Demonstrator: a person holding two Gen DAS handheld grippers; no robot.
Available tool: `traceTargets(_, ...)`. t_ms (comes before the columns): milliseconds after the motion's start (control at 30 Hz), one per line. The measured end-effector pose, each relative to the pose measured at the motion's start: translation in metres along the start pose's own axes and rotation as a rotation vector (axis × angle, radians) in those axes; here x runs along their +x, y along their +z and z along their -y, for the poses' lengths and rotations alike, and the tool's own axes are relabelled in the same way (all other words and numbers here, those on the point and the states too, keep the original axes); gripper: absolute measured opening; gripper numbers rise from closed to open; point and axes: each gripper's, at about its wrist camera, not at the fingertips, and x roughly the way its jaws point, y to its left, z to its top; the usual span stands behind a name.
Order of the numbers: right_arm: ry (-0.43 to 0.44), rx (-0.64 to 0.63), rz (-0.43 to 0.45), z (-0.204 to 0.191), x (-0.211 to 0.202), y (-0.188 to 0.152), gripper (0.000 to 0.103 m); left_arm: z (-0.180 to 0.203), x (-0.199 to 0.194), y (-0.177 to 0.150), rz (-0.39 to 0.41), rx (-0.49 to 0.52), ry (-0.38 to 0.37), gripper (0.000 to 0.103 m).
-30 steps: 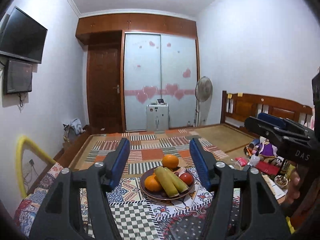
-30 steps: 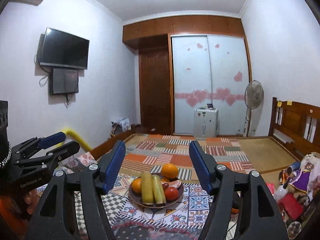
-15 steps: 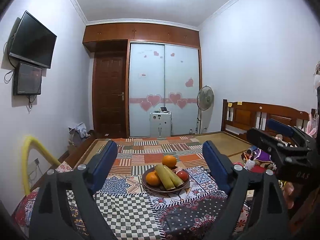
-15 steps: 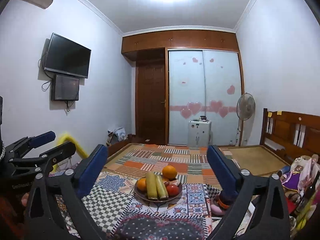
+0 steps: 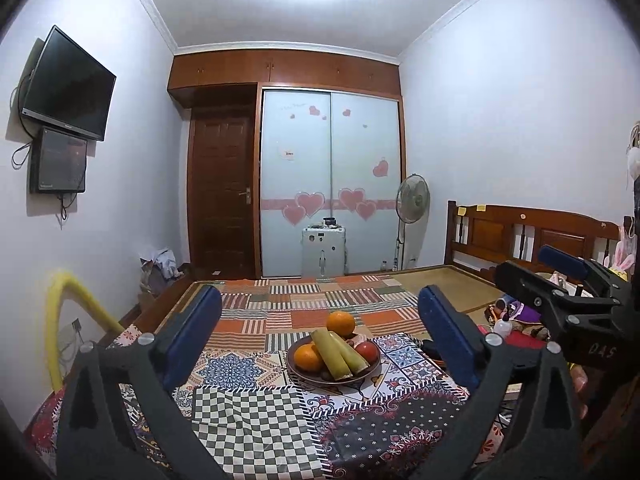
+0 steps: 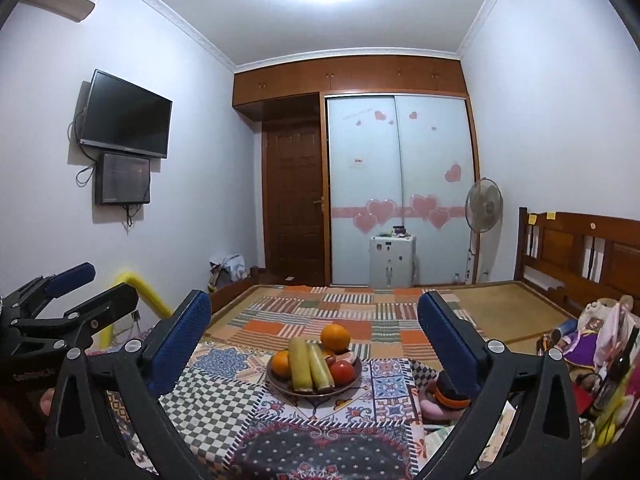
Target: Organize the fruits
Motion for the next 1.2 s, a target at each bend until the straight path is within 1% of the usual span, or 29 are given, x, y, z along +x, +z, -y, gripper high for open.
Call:
traceTargets(433,0.0,0.002,0.002,-0.0017,-0.0057,0.0021,0.103,0.0003,-0.0027,-0.0013,0.003,0.009,0.012,0.103)
traceTargets(1200,-0.01,0.0,0.008,0.0,-0.0085,0.0064,0.103,0.003,-0.0023,-0.0025,-0.013,0.003,-0.005,0.103)
